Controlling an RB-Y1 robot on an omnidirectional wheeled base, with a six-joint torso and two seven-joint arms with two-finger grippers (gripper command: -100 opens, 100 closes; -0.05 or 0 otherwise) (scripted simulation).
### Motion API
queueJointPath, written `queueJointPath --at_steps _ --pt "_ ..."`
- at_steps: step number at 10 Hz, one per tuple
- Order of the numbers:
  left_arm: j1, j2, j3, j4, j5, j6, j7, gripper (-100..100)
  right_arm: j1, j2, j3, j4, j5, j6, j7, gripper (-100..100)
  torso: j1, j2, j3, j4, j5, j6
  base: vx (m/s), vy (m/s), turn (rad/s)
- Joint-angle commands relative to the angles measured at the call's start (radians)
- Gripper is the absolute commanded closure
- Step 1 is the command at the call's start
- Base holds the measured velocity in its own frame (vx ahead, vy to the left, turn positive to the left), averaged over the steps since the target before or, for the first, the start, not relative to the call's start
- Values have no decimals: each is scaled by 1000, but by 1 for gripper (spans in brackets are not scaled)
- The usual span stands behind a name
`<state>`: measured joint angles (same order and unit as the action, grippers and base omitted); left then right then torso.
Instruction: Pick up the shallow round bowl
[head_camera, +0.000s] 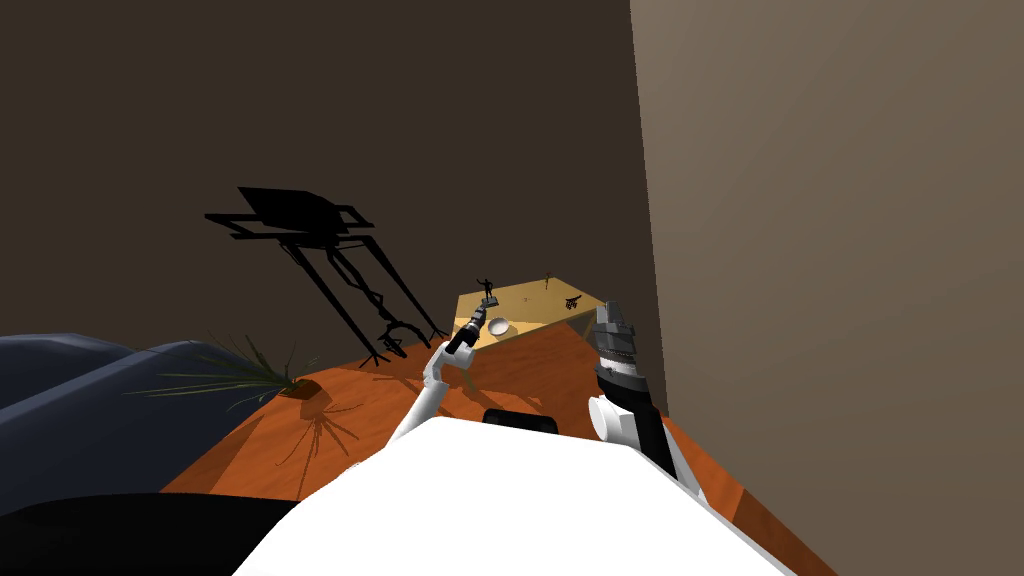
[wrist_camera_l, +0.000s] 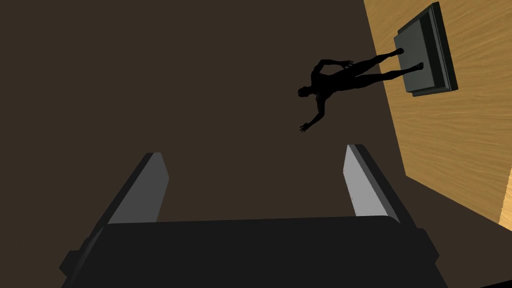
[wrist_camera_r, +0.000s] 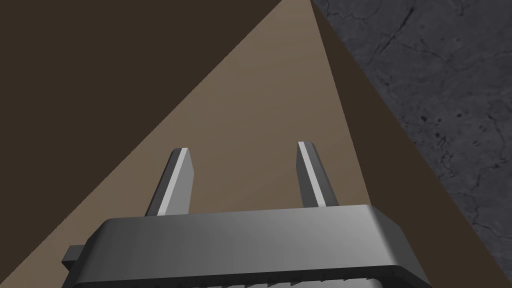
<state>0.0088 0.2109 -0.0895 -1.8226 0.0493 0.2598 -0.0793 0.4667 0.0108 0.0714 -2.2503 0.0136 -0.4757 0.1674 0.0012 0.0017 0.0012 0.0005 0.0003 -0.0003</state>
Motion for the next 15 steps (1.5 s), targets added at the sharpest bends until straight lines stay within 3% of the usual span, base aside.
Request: queueJointPath --at_steps 1,2,5,8,9,10,11,14,15 --pt "-1 1 -1 -6 0 29 1 -100 0 0 0 0 0 0 0 0 0 0 0 0 0 0 -12 8 3" --pt "-37 1 -4 39 -2 68 9 -100 0 0 0 0 0 0 0 0 -1 -1 0 0 0 0 -22 13 -19" --pt "-72 0 -7 84 -3 133 16 -100 0 0 0 0 0 0 0 0 0 -1 -1 0 0 0 -23 17 -18" --pt "-137 -4 -14 174 -4 210 32 -100 0 0 0 0 0 0 0 0 0 -1 -1 0 0 0 -15 20 -20" --pt "-137 -4 -14 174 -4 229 32 -100 0 0 0 0 0 0 0 0 0 -1 -1 0 0 0 -11 14 -19" --pt "-168 -6 -17 219 -3 261 40 -100 0 0 0 0 0 0 0 0 0 -1 -1 0 0 0 -9 13 -28" --pt "-168 -6 -17 219 -3 274 40 -100 0 0 0 0 0 0 0 0 0 -2 -1 0 0 0 -6 13 -13" --pt "-226 -11 -23 301 0 356 57 -100 0 0 0 0 0 0 0 0 0 -2 -1 0 0 0 0 15 -24" --pt "-226 -11 -23 308 0 356 57 -100 0 0 0 0 0 0 0 0 0 -2 -1 -1 0 0 2 16 -15"
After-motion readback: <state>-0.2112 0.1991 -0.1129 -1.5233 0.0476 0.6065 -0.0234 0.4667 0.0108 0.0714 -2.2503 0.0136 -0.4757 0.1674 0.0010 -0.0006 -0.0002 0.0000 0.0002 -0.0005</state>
